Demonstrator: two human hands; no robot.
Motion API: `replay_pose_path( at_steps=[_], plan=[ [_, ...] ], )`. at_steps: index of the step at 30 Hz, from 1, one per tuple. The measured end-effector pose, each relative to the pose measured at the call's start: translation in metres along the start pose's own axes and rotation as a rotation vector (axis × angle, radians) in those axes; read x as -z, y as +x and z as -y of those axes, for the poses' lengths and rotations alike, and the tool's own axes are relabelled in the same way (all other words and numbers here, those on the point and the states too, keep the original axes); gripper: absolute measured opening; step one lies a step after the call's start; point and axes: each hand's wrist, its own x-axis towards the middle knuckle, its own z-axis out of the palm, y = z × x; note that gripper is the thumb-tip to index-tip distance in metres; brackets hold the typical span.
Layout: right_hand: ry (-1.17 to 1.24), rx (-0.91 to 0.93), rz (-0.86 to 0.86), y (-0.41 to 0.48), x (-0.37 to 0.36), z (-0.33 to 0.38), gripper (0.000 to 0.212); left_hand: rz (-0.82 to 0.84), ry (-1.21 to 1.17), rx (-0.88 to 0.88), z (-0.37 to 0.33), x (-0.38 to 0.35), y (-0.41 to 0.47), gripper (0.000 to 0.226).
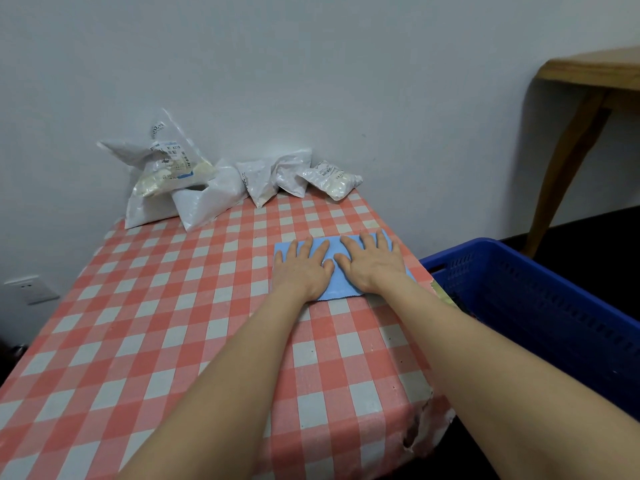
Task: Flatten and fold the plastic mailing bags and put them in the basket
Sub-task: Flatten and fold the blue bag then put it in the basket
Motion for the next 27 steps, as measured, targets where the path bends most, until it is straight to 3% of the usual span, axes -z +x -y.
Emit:
replay_pose_path(
  at_steps=[7, 12, 19, 27],
  plan=[
    [0.091, 0.003, 0.112, 0.0, 0.016, 0.0, 0.057, 0.057, -0.066, -0.028, 0.004, 0.011, 0.001, 0.052],
    [0.164, 0.0, -0.037, 0.001, 0.033, -0.001, 0.054, -0.178, -0.205, 0.0, 0.013, 0.031, 0.005, 0.051],
    [0.049, 0.07, -0.012, -0.002, 0.011, 0.007, 0.053, -0.016, -0.037, -0.065, 0.01, 0.012, 0.001, 0.051],
    [0.023, 0.055, -0.015, -0.001, 0.002, 0.007, 0.054, -0.018, -0.008, -0.03, 0.008, 0.002, -0.003, 0.051]
  ],
)
